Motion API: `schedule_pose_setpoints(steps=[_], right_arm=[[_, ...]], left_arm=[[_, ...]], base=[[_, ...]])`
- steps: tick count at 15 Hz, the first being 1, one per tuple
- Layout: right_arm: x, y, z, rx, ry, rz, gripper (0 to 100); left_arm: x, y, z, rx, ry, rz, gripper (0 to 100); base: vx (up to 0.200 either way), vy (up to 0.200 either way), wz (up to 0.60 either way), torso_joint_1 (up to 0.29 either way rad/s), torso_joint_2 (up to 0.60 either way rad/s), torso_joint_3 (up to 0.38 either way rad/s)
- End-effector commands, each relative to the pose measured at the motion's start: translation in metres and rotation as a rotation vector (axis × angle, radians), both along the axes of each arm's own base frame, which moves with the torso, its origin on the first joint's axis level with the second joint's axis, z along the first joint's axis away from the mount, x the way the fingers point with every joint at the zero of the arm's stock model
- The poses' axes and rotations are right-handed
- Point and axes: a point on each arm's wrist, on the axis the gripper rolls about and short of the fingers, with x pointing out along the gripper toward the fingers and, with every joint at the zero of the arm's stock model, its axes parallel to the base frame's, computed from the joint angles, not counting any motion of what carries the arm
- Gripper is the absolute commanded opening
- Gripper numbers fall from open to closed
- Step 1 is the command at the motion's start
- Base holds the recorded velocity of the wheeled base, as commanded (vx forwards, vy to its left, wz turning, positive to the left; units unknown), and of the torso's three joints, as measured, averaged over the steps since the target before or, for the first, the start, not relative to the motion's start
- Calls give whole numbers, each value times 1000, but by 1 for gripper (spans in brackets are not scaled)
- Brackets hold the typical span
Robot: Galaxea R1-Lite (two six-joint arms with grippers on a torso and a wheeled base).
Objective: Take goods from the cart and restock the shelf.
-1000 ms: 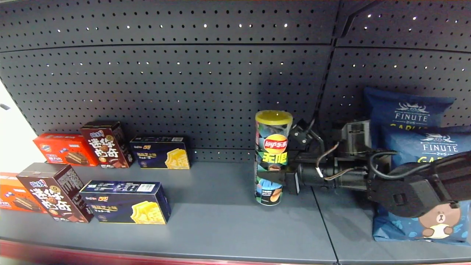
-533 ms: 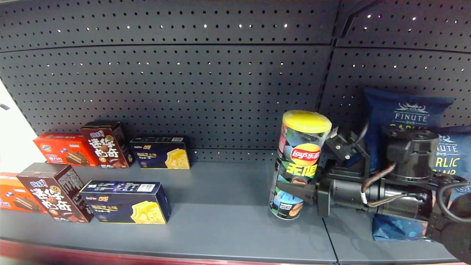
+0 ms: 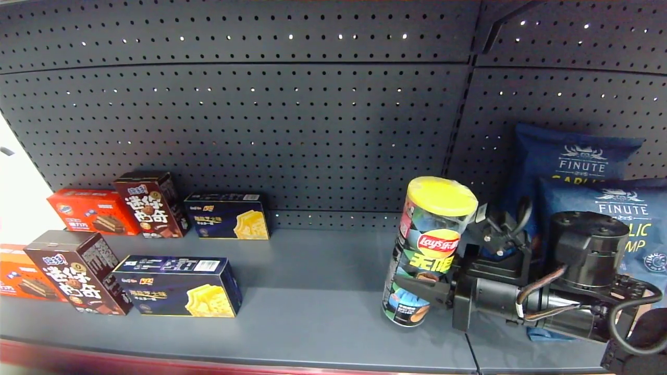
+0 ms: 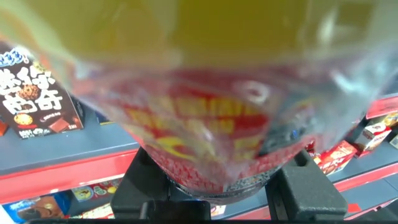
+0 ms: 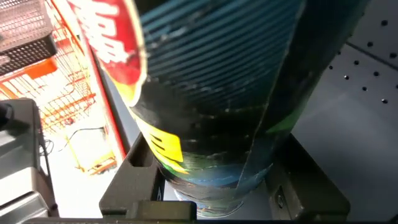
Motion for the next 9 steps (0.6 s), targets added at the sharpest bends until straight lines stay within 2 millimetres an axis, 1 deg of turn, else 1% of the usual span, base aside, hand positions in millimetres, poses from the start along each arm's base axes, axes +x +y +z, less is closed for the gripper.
schedule_pose_setpoints(steps=[1, 4, 9], right_arm=[[5, 4, -13, -25, 32, 1, 0], [9, 6, -22, -39, 46, -1, 0], [11, 9, -33, -64, 75, 4, 0]], left_arm=[[2, 0, 2, -1, 11, 1, 0], [3, 0, 4, -1, 20, -3, 0], [4, 0, 2, -2, 28, -5, 0]], base=[[0, 0, 0, 0, 0, 0], [0, 0, 0, 0, 0, 0], [0, 0, 0, 0, 0, 0]])
